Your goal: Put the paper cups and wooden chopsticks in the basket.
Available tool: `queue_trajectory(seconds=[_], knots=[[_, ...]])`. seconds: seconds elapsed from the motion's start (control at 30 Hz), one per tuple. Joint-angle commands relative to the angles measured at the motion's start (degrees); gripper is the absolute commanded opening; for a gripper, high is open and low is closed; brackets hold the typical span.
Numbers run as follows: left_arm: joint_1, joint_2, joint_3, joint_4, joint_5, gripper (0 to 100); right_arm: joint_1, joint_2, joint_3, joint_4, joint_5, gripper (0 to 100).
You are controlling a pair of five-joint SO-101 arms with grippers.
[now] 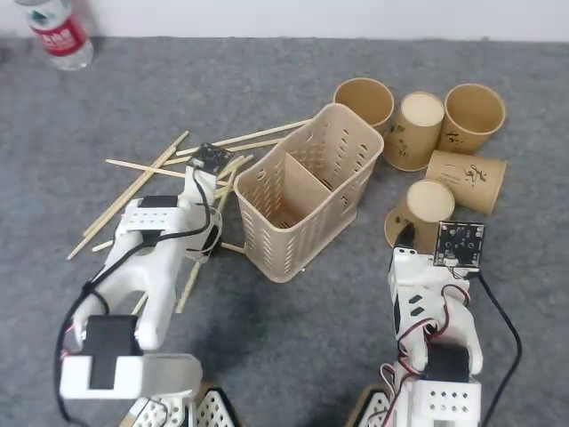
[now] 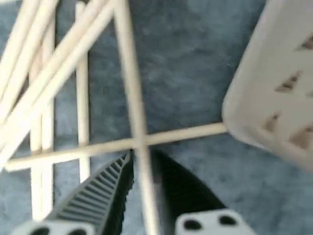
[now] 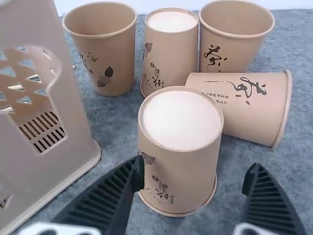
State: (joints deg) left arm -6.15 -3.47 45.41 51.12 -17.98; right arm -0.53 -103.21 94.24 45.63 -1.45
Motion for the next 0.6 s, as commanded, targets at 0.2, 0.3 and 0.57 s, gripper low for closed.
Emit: queue_trajectory(seconds=[0.2, 0.3, 0.57], knots=[[0.44, -0.79, -0.84, 2.46, -3.52, 1, 1.01, -0.84, -0.44, -1.19, -0.62, 32.2], [-0.62, -1.67, -2.33, 2.55, -3.43, 1, 1.01, -0.84, -0.44, -1.19, -0.62, 32.2], [-0.53, -24.35, -11.30, 11.43, 4.48, 1, 1.01, -0.84, -0.44, -1.19, -0.62, 32.2]])
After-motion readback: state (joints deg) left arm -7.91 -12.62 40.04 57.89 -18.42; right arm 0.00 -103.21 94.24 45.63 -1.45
